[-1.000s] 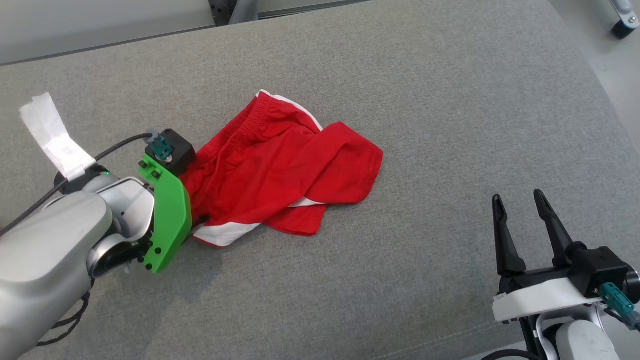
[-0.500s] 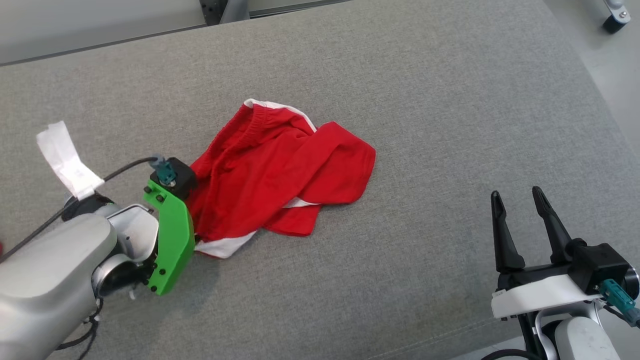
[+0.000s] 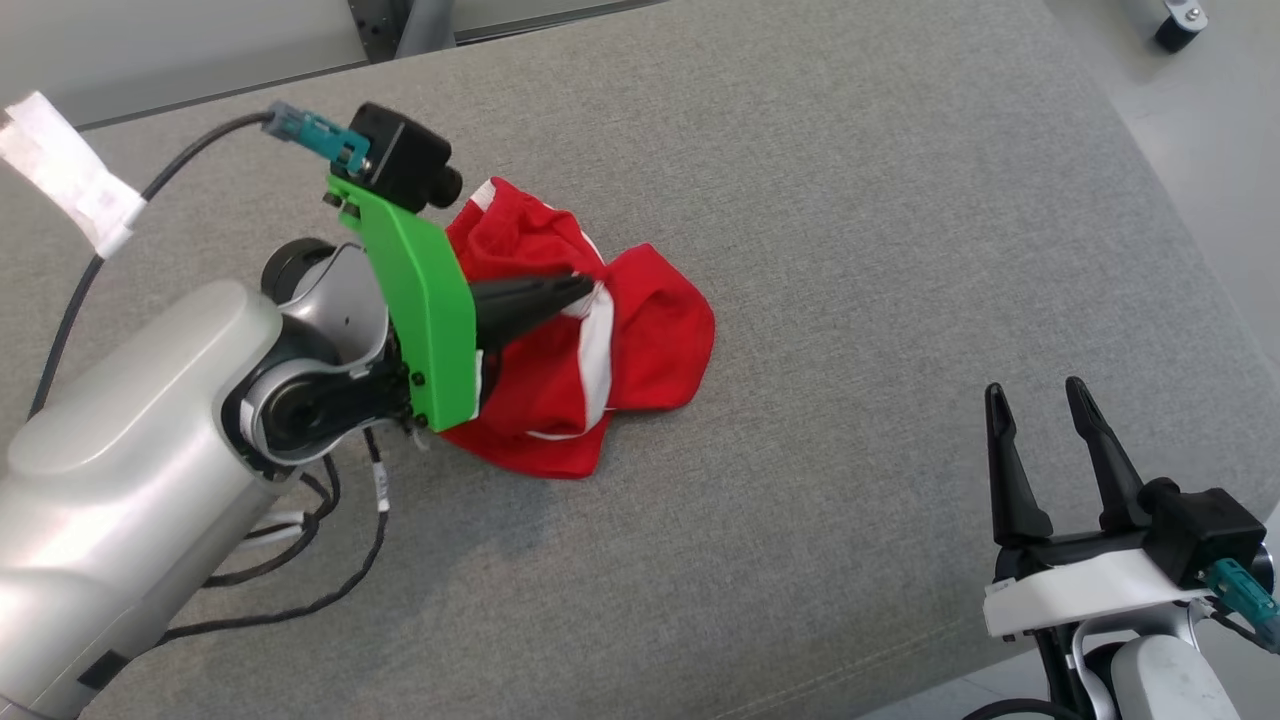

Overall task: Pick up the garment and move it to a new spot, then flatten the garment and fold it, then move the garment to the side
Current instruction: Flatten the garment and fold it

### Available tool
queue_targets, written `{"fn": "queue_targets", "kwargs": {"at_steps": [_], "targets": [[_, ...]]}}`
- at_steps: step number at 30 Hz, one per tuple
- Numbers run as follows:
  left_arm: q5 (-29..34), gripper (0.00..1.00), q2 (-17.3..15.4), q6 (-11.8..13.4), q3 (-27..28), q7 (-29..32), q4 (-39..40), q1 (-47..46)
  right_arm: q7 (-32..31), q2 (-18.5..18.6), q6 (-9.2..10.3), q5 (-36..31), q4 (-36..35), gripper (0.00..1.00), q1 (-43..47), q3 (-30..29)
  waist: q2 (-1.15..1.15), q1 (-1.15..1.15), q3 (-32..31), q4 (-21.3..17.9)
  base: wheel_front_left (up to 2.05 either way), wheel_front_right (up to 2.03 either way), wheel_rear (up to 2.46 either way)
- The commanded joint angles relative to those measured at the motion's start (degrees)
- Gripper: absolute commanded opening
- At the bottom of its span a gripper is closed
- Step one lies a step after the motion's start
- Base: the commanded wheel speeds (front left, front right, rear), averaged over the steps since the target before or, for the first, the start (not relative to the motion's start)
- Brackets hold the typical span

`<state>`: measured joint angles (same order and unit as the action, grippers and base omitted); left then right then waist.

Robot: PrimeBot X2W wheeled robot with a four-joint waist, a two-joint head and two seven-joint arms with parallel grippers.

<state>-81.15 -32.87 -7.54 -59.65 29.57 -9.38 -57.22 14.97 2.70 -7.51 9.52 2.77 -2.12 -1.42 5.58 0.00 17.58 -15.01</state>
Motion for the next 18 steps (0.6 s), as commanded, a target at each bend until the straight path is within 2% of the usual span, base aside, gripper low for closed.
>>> {"fn": "queue_targets", "kwargs": {"at_steps": [1, 7, 8, 11, 18], "targets": [[-0.4, 0.0, 0.59, 0.13, 0.34, -0.46, 0.21, -0.65, 0.08, 0.13, 0.04, 0.17, 0.08, 1.0, -0.29, -0.13, 0.0, 0.0, 0.11, -0.51, 0.0, 0.0, 0.0], [0.18, 0.0, 7.27, 2.21, 4.91, -7.62, -0.93, -4.4, 0.08, 0.11, 0.04, 1.64, 0.45, 1.0, -0.72, 0.1, 0.0, 0.0, 0.66, -2.43, 0.0, 0.0, 0.0], [2.05, 0.0, 9.71, 3.61, 5.79, -10.45, -2.35, -6.2, 0.08, 0.14, 0.04, 2.34, 0.63, 1.0, -1.04, 0.31, 0.0, 0.0, 0.86, -3.21, 0.0, 0.0, 0.0], [5.12, 0.0, 13.6, 5.84, 7.01, -15.14, -4.83, -9.22, 0.08, 0.12, 0.04, 3.05, 0.83, 1.0, -1.39, 0.79, 0.0, 0.0, 1.11, -4.4, 0.0, 0.0, 0.0], [7.98, 0.0, 22.29, 12.16, 12.6, -26.94, -11.07, -14.94, 0.08, 0.12, 0.04, 4.6, 1.34, 1.0, -1.48, 1.2, 0.0, 0.0, 1.45, -6.73, 0.0, 0.0, 0.0]]}}
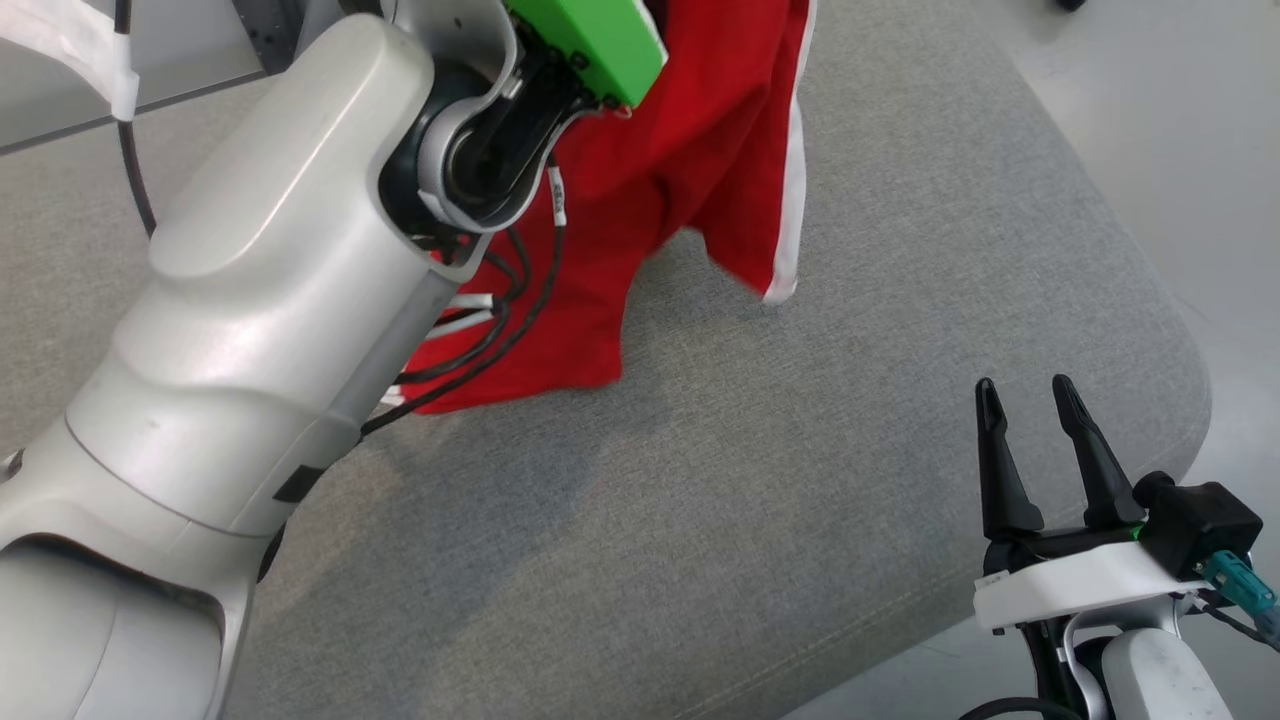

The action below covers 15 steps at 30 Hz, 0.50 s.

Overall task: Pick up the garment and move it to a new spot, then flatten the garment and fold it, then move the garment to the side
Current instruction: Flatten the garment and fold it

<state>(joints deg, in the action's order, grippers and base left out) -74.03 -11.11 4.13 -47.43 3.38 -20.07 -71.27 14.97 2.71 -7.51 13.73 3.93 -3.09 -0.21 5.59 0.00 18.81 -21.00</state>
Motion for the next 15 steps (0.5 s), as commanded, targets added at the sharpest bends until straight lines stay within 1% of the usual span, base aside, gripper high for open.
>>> {"fn": "queue_targets", "kwargs": {"at_steps": [1, 3, 4, 7, 11, 12, 15], "targets": [[1.44, 0.0, 1.29, 0.99, 0.78, -2.08, -0.89, -1.53, 0.08, 0.12, 0.04, 0.56, 0.24, 1.0, -0.52, -0.04, 0.0, 0.0, 0.25, -0.94, 0.0, 0.0, 0.0], [1.32, 0.0, 2.63, 1.39, 1.26, -3.35, -1.66, -2.11, 0.08, 0.12, 0.04, 0.95, 0.34, 1.0, -0.34, -0.27, 0.0, 0.0, 0.22, -1.17, 0.0, 0.0, 0.0], [1.34, 0.0, 2.79, 1.39, 1.14, -3.46, -1.77, -2.05, 0.08, 0.12, 0.04, 1.04, 0.41, 1.0, -0.19, -0.34, 0.0, 0.0, 0.2, -1.25, 0.0, 0.0, 0.0], [-0.05, 0.0, 2.13, 0.59, 1.21, -3.18, -0.99, 0.72, 0.08, 0.12, 0.04, 1.75, 0.47, 1.0, 0.37, -0.51, 0.0, 0.0, 0.07, -1.46, 0.0, 0.0, 0.0], [-0.76, 0.0, -1.62, 0.39, -0.32, -3.27, 3.87, 9.17, 0.08, 0.13, 0.04, 2.33, 0.86, 1.0, 1.68, -0.75, 0.0, 0.0, -0.58, -1.21, 0.0, 0.0, 0.0], [-0.22, 0.0, -3.23, 0.37, -1.22, -3.56, 5.64, 12.05, 0.08, 0.11, 0.04, 2.38, 0.96, 1.0, 1.97, -0.85, 0.0, 0.0, -0.76, -1.0, 0.0, 0.0, 0.0], [-1.62, 0.0, -7.71, 1.37, -3.18, -4.9, 11.39, 23.47, 0.08, 0.12, 0.04, 2.02, 1.26, 1.0, 2.55, -0.91, 0.0, 0.0, -1.29, -0.12, 0.0, 0.0, 0.0]]}}
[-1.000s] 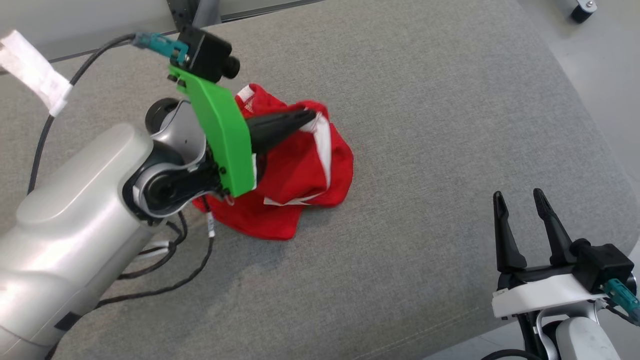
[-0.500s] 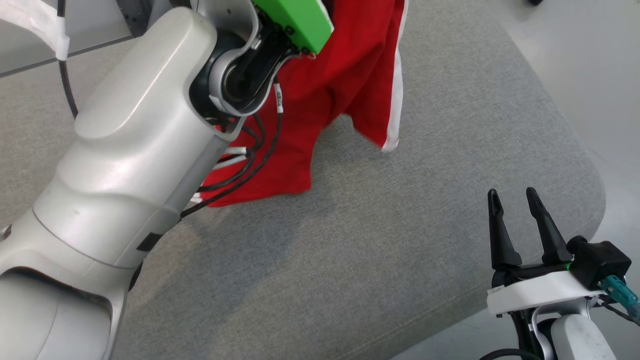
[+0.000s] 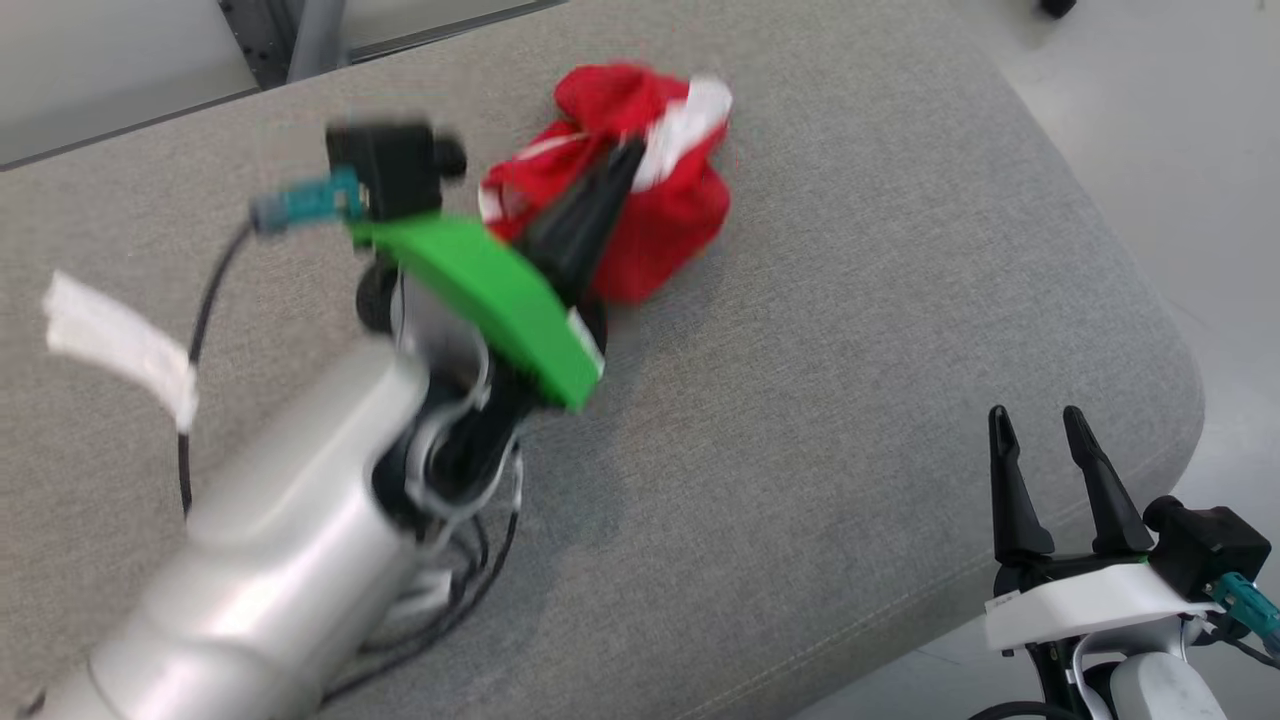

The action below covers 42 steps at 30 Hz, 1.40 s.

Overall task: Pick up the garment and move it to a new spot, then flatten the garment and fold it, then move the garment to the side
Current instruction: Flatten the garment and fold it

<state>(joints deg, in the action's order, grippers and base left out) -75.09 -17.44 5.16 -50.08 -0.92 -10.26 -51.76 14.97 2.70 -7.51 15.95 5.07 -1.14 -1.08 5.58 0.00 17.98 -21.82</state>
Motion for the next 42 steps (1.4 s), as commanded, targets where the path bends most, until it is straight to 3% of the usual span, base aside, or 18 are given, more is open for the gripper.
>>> {"fn": "queue_targets", "kwargs": {"at_steps": [1, 3, 4, 9, 13, 17, 21, 28, 34, 35, 36, 37, 40, 42], "targets": [[-0.82, 0.0, -3.05, 0.46, -1.27, -1.22, 3.46, 7.7, 0.08, 0.12, 0.04, -0.47, 0.28, 1.0, 0.81, 0.0, 0.0, 0.0, -0.62, 1.06, 0.0, 0.0, 0.0], [-1.62, 0.0, -4.39, 0.76, -1.69, -1.91, 5.19, 11.54, 0.08, 0.13, 0.04, -0.79, 0.39, 1.0, 0.96, -0.01, 0.0, 0.0, -0.77, 1.52, 0.0, 0.0, 0.0], [-2.48, 0.0, -6.96, 0.9, -2.77, -3.48, 7.77, 18.74, 0.08, 0.17, 0.04, -1.53, 0.38, 1.0, 1.04, -0.47, 0.0, 0.0, -1.09, 2.78, 0.0, 0.0, 0.0], [-0.27, 0.0, -11.52, 1.73, -4.16, -8.87, 6.61, 28.03, 0.08, 0.13, 0.04, -3.36, 0.23, 1.0, 0.65, -0.95, 0.0, 0.0, -1.45, 5.86, 0.0, 0.0, 0.0], [1.14, 0.0, -12.85, -1.64, -4.57, -11.5, 2.27, 31.41, 0.08, 0.14, 0.03, -5.29, 0.27, 1.0, 1.29, -0.9, 0.0, 0.0, -2.15, 9.78, 0.0, 0.0, 0.0], [1.68, 0.0, -12.91, -7.4, -4.58, -12.38, -2.67, 31.17, 0.08, 0.13, 0.04, -6.66, 0.51, 1.0, 1.7, -0.8, 0.0, 0.0, -2.8, 13.21, 0.0, 0.0, 0.0], [3.4, 0.0, -12.67, -10.46, -5.02, -12.78, -8.05, 28.74, 0.08, 0.15, 0.04, -7.21, 0.75, 1.0, 2.28, -0.54, 0.0, 0.0, -3.75, 15.86, 0.0, 0.0, 0.0], [2.49, 0.0, -11.65, -12.49, -6.39, -12.34, -11.84, 27.03, 0.09, 0.16, 0.04, -7.51, 1.11, 1.0, 3.14, 0.4, 0.0, 0.0, -5.04, 17.86, 0.0, 0.0, 0.0], [1.49, 0.0, -12.98, -12.73, -7.91, -12.24, -11.77, 27.56, 0.09, 0.16, 0.04, -7.96, 1.02, 1.0, 3.96, 0.51, 0.0, 0.0, -5.48, 18.44, 0.0, 0.0, 0.0], [1.3, 0.21, -13.03, -12.74, -7.81, -12.56, -11.88, 27.57, 0.09, 0.15, 0.04, -8.17, 1.04, 1.0, 4.24, 0.49, 0.0, 0.0, -5.54, 18.55, 0.0, 0.0, 0.0], [1.16, 0.65, -12.92, -12.75, -7.49, -12.85, -11.81, 27.59, 0.09, 0.15, 0.04, -8.27, 0.99, 1.0, 4.42, 0.41, 0.0, 0.0, -5.59, 18.65, 0.0, 0.0, 0.0], [1.16, 1.0, -12.69, -12.75, -7.38, -13.07, -11.64, 27.69, 0.09, 0.15, 0.04, -8.21, 0.92, 1.0, 4.56, 0.27, 0.0, 0.0, -5.69, 18.75, 0.0, 0.0, 0.0], [3.02, 1.0, -12.58, -12.69, -6.44, -13.86, -12.94, 28.23, 0.09, 0.15, 0.04, -8.62, 0.78, 1.0, 4.82, -0.1, 0.0, 0.0, -6.28, 18.88, 0.0, 0.0, 0.0], [4.84, 1.0, -11.93, -11.11, -4.55, -14.21, -13.9, 29.1, 0.09, 0.15, 0.04, -8.94, 0.48, 1.0, 5.03, -0.21, 0.0, 0.0, -6.79, 18.78, 0.0, 0.0, 0.0]]}}
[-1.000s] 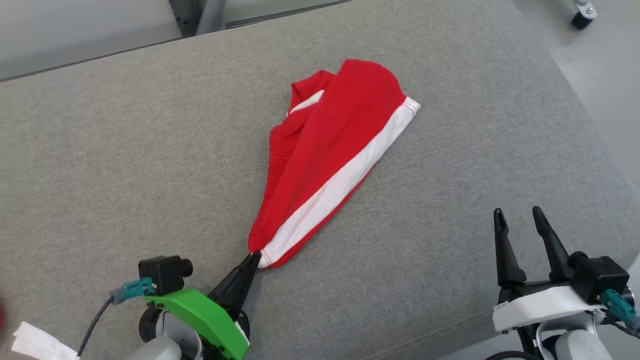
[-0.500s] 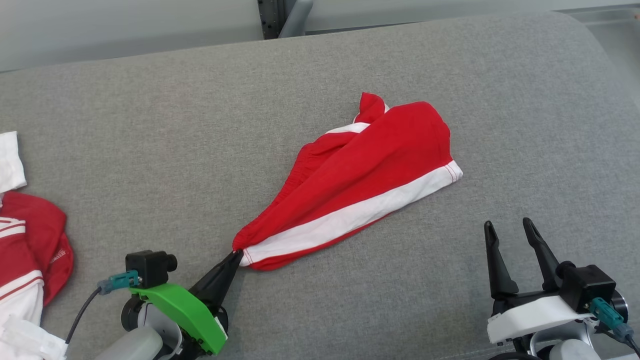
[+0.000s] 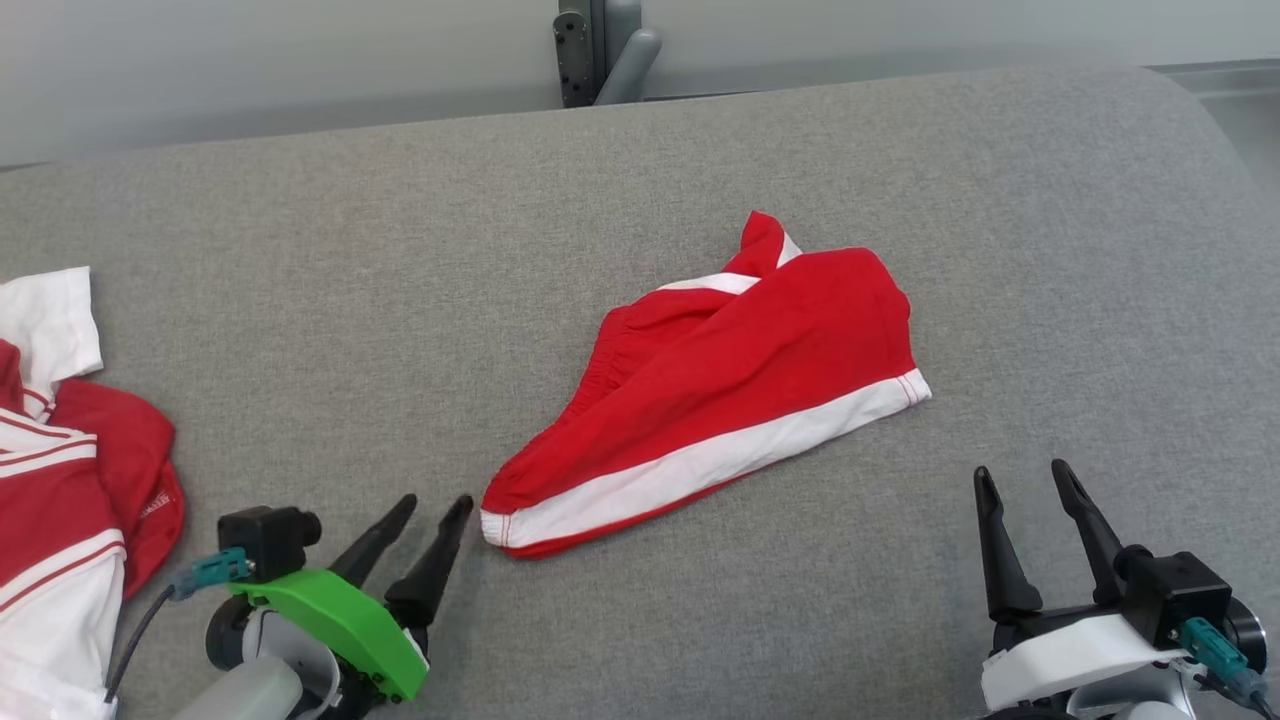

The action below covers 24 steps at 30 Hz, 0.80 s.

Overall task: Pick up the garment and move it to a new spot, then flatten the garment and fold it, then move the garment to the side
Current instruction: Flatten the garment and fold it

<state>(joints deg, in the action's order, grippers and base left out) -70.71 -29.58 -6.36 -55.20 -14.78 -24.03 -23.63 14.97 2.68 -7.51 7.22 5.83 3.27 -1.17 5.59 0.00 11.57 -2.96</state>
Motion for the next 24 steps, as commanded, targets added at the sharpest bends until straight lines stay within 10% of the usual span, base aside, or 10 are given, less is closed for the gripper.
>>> {"fn": "queue_targets", "kwargs": {"at_steps": [1, 14, 24], "targets": [[2.07, 1.0, 0.76, 1.18, 2.61, -0.44, 0.16, 1.47, 0.09, 0.17, 0.04, -0.61, -0.55, 1.0, 0.87, -0.39, -0.01, 0.0, -0.65, -0.03, 0.0, 0.0, 0.0], [30.98, 1.0, 11.1, 8.15, 35.02, -0.36, 16.18, 23.45, 0.09, 0.94, 0.04, -4.5, -4.73, 1.0, 4.31, -4.22, -0.01, 0.0, -6.44, 1.72, 0.0, 0.0, 0.0], [49.1, 1.0, 20.24, 2.8, 47.04, -0.37, 18.89, 32.9, 0.09, 2.05, 0.04, -5.45, -4.33, 1.0, 4.45, -4.58, -0.01, 0.0, -7.75, 3.37, 0.0, 0.0, 0.0]]}}
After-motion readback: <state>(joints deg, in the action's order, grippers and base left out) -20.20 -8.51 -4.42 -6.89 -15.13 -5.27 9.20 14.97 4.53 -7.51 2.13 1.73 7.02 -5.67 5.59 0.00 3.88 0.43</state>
